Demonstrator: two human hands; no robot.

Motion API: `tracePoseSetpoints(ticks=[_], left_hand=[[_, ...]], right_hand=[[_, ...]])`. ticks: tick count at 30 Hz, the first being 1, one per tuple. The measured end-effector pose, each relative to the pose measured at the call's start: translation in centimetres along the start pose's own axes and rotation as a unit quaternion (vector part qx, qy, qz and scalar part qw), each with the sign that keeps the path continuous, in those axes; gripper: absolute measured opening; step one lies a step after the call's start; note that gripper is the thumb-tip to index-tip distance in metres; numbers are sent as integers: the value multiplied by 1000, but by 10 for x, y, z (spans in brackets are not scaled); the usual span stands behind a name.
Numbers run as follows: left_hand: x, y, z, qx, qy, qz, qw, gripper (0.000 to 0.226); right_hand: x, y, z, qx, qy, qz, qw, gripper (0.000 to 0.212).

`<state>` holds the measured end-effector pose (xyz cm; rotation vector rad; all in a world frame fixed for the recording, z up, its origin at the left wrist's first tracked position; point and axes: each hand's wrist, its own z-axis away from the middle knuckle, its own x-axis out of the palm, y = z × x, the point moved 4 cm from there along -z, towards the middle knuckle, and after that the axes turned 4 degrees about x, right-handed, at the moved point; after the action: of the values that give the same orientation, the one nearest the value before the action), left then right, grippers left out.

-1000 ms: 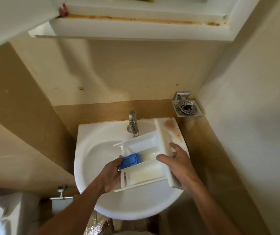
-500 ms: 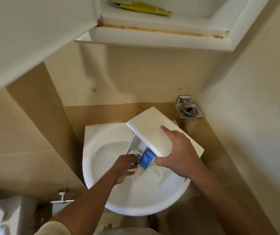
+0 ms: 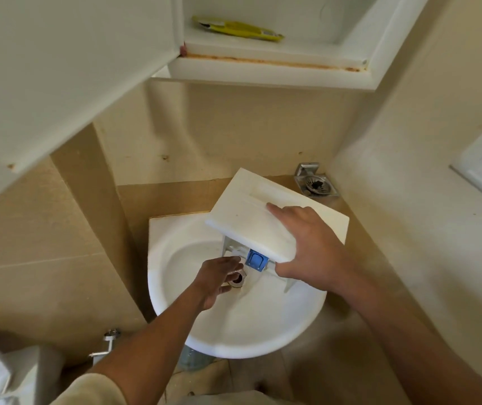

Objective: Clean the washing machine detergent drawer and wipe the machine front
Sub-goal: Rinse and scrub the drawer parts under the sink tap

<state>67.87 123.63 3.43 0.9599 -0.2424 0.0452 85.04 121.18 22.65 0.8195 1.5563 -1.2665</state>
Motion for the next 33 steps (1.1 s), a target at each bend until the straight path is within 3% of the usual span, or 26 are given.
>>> tracePoseSetpoints(ticks=[9, 19, 28, 30, 33], left_hand=[[19, 3, 12, 32, 34, 25, 999, 39], [70, 4, 39, 65, 95, 125, 985, 31], [104, 9, 75, 93, 125, 211, 965, 60], [105, 17, 79, 121, 120, 217, 961, 66], [109, 35, 82, 187, 99, 218, 953, 65]], right_hand=[[-18, 13, 2, -70, -9, 12, 997, 110], [-45, 47, 2, -178, -19, 28, 983, 109], [-54, 44, 1, -250, -14, 3, 968, 108], [-64, 39, 3, -261, 4, 3, 965, 109], [-77, 37, 17, -272, 104, -12, 957, 108]])
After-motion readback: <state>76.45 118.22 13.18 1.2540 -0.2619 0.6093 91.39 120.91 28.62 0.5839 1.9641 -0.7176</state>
